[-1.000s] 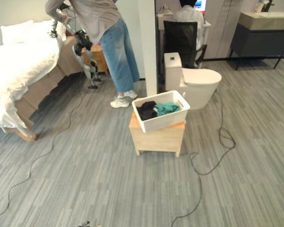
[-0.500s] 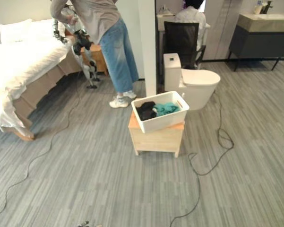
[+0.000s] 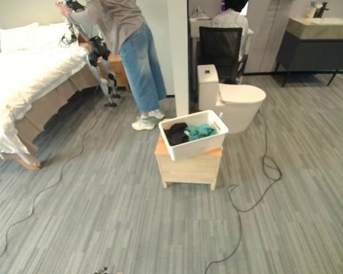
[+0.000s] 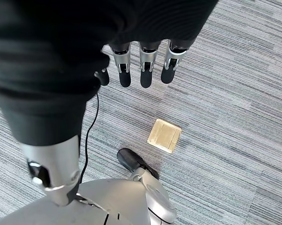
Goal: Grab the laundry basket,head to the washer,open it,put in the laundry and shut it.
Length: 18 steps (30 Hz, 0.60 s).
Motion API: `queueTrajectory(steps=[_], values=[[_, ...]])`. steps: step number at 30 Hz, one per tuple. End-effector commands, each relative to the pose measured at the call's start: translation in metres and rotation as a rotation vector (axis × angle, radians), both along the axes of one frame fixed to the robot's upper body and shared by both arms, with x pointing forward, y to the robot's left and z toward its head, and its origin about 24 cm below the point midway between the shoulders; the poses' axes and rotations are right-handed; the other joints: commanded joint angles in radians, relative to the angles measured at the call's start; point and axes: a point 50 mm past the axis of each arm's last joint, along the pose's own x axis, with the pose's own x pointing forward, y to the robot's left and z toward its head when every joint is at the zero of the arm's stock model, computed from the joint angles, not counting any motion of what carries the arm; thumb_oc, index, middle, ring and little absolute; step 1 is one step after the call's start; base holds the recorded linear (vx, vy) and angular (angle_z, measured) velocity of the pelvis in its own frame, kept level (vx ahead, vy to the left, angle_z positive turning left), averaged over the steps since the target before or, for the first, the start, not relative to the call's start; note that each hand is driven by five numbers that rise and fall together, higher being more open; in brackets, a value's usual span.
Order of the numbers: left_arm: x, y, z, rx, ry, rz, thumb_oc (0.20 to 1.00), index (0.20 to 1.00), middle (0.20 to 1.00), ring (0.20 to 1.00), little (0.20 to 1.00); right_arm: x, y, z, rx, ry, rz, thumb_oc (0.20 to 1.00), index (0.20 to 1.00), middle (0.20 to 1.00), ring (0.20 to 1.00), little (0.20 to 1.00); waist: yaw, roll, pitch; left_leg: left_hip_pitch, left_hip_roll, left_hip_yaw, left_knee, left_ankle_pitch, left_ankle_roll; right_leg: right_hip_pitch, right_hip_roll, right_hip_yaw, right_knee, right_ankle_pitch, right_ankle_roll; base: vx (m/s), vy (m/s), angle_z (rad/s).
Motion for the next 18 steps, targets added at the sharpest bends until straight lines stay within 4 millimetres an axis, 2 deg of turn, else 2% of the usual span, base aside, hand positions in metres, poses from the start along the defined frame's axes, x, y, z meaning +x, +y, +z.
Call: queueTrajectory(steps=[1,4,5,6,8,9,10,11,12,13,14,15,17,18], values=[[0.022,0.004,0.004,0.027,-0.045,-0.021,1.0,1.0,1.0,1.0,1.0,0.017,-0.005,0.003,-0.018,-0.035,0.01,1.0,1.0,1.0,1.0,1.0,0.021,-0.05,0.009,0.018,0.038,-0.052,0.0,-0.077,-0.039,-0.033,-0.092,0.016,0.008,0.043,0.085,0.01,-0.066,-0.03],[0.026,0.006,0.006,0.032,-0.058,-0.018,1.0,1.0,1.0,1.0,1.0,0.018,-0.007,0.004,-0.023,-0.049,-0.014,1.0,1.0,1.0,1.0,1.0,0.013,-0.05,0.021,0.01,0.05,-0.05,0.0,-0.069,-0.046,-0.036,-0.084,0.012,0.008,0.045,0.075,0.01,-0.077,-0.01],[0.033,0.007,0.008,0.034,-0.082,-0.026,1.0,1.0,1.0,1.0,1.0,0.018,-0.009,0.005,-0.026,-0.054,-0.031,1.0,1.0,1.0,1.0,1.0,0.009,-0.054,0.039,-0.004,0.07,-0.052,0.006,-0.05,-0.056,-0.05,-0.072,0.015,0.031,0.029,0.057,-0.04,-0.108,0.02],[0.038,0.008,0.01,0.034,-0.098,-0.03,1.0,1.0,1.0,1.0,1.0,0.019,-0.01,0.006,-0.03,-0.061,-0.038,1.0,1.0,1.0,1.0,1.0,0.009,-0.059,0.053,-0.038,0.071,-0.058,0.061,-0.059,-0.058,-0.062,-0.071,0.016,0.052,0.019,0.046,-0.06,-0.161,0.15],[0.042,0.008,0.012,0.028,-0.114,-0.033,1.0,1.0,1.0,1.0,1.0,0.023,-0.011,0.007,-0.028,-0.075,-0.033,1.0,1.0,1.0,1.0,1.0,0.013,-0.074,0.082,-0.139,0.07,-0.049,0.25,-0.088,-0.078,-0.082,-0.071,0.006,0.088,-0.005,0.026,-0.08,-0.152,0.24],[0.045,0.008,0.013,0.026,-0.128,-0.032,1.0,1.0,1.0,1.0,1.0,0.026,-0.012,0.007,-0.031,-0.08,-0.024,1.0,1.0,1.0,1.0,1.0,0.017,-0.077,0.106,-0.218,0.071,-0.051,0.382,-0.061,-0.084,-0.088,-0.071,0.006,0.102,-0.011,0.012,-0.07,-0.099,0.19],[0.045,0.008,0.013,0.026,-0.128,-0.032,1.0,1.0,1.0,1.0,1.0,0.026,-0.012,0.007,-0.031,-0.081,-0.024,1.0,1.0,1.0,1.0,1.0,0.015,-0.075,0.103,-0.229,0.073,-0.055,0.393,-0.066,-0.085,-0.093,-0.068,0.004,0.103,-0.011,0.012,-0.08,-0.119,0.17],[0.051,0.007,0.015,0.021,-0.156,-0.027,1.0,1.0,1.0,1.0,1.0,0.036,-0.015,0.01,-0.044,-0.104,0.006,1.0,1.0,1.0,1.0,1.0,0.027,-0.073,0.144,-0.343,0.061,-0.072,0.566,-0.015,-0.072,-0.103,-0.057,0.003,0.122,-0.029,-0.011,-0.04,-0.073,0.14],[0.051,0.007,0.015,0.021,-0.156,-0.027,1.0,1.0,1.0,1.0,1.0,0.036,-0.015,0.01,-0.044,-0.104,0.006,1.0,1.0,1.0,1.0,1.0,0.026,-0.073,0.143,-0.344,0.061,-0.072,0.567,-0.015,-0.072,-0.103,-0.056,0.003,0.122,-0.029,-0.011,0.07,-0.105,0.04],[0.052,0.008,0.017,0.018,-0.173,-0.005,1.0,1.0,1.0,1.0,1.0,0.04,-0.017,0.012,-0.052,-0.116,0.018,1.0,1.0,1.0,1.0,1.0,0.036,-0.078,0.156,-0.425,0.066,-0.035,0.51,-0.005,-0.061,-0.091,-0.052,-0.01,0.11,-0.049,-0.012,0.11,-0.029,-0.06],[0.052,0.008,0.017,0.018,-0.173,-0.005,1.0,1.0,1.0,1.0,1.0,0.04,-0.017,0.012,-0.052,-0.116,0.018,1.0,1.0,1.0,1.0,1.0,0.038,-0.079,0.157,-0.422,0.066,-0.032,0.509,-0.006,-0.06,-0.089,-0.053,-0.008,0.11,-0.049,-0.011,0.18,-0.025,0.04],[0.053,0.009,0.018,0.014,-0.181,-0.003,1.0,1.0,1.0,1.0,1.0,0.04,-0.018,0.012,-0.053,-0.117,0.016,1.0,1.0,1.0,1.0,1.0,0.047,-0.082,0.154,-0.442,0.07,-0.021,0.445,-0.011,-0.058,-0.082,-0.051,-0.009,0.101,-0.053,-0.007,0.18,0.028,0.13],[0.046,0.012,0.017,0.018,-0.173,0.021,1.0,1.0,1.0,1.0,1.0,0.037,-0.02,0.012,-0.055,-0.123,0.0,1.0,1.0,1.0,1.0,1.0,0.086,-0.083,0.147,-0.472,0.071,-0.04,0.227,0.077,-0.073,-0.044,-0.04,0.013,0.075,-0.07,0.009,0.34,0.089,0.14],[0.046,0.012,0.017,0.018,-0.173,0.021,1.0,1.0,1.0,1.0,1.0,0.037,-0.019,0.012,-0.054,-0.123,0.0,1.0,1.0,1.0,1.0,1.0,0.086,-0.084,0.147,-0.47,0.07,-0.039,0.223,0.078,-0.073,-0.043,-0.041,0.013,0.075,-0.07,0.01,0.3,0.091,0.0]])
